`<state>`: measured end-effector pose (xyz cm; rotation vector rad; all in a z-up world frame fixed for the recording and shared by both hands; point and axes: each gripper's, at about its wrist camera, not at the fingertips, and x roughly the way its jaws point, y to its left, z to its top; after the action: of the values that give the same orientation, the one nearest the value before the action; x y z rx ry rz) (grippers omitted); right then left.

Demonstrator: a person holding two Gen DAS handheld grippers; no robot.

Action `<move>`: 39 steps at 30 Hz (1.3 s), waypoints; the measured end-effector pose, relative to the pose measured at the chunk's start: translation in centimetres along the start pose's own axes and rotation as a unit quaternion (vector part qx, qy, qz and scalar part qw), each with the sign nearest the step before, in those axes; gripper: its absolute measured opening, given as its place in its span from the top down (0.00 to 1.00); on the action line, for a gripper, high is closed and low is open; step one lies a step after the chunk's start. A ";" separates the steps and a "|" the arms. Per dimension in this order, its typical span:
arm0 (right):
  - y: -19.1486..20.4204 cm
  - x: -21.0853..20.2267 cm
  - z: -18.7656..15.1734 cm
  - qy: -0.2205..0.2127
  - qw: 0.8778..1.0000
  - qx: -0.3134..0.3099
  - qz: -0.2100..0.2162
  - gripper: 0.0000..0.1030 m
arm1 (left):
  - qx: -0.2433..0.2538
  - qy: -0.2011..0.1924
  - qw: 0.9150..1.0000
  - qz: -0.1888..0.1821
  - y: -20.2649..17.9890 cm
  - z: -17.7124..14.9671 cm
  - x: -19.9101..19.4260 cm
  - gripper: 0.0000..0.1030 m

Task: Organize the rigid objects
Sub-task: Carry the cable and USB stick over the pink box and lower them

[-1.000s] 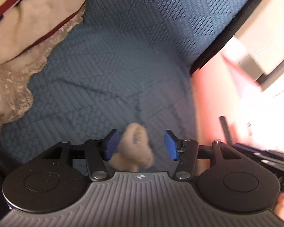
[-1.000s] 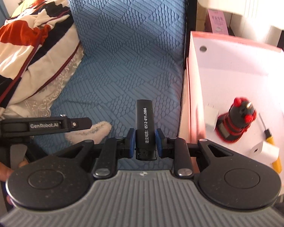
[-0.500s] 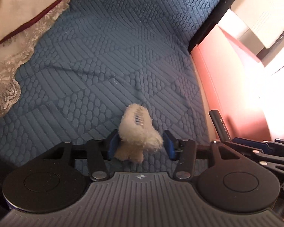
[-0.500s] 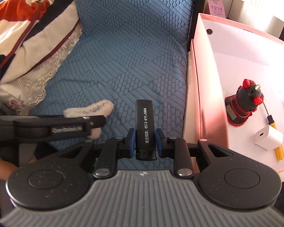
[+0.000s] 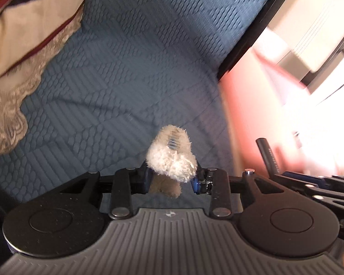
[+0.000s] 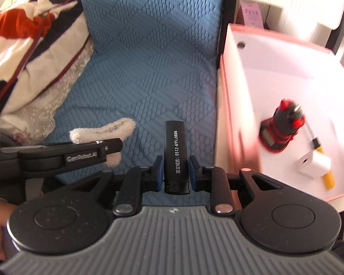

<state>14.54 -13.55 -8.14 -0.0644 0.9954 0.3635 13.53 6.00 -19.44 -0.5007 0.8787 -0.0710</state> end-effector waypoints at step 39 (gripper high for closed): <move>-20.1 -8.8 -0.3 -0.093 0.990 0.099 -0.033 0.74 | 0.120 -0.007 0.988 -0.094 -25.4 5.1 1.6 0.63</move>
<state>16.58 -34.82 -3.20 0.1134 0.8375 0.2042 21.98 -14.86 -6.53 -0.3579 0.7950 -0.3420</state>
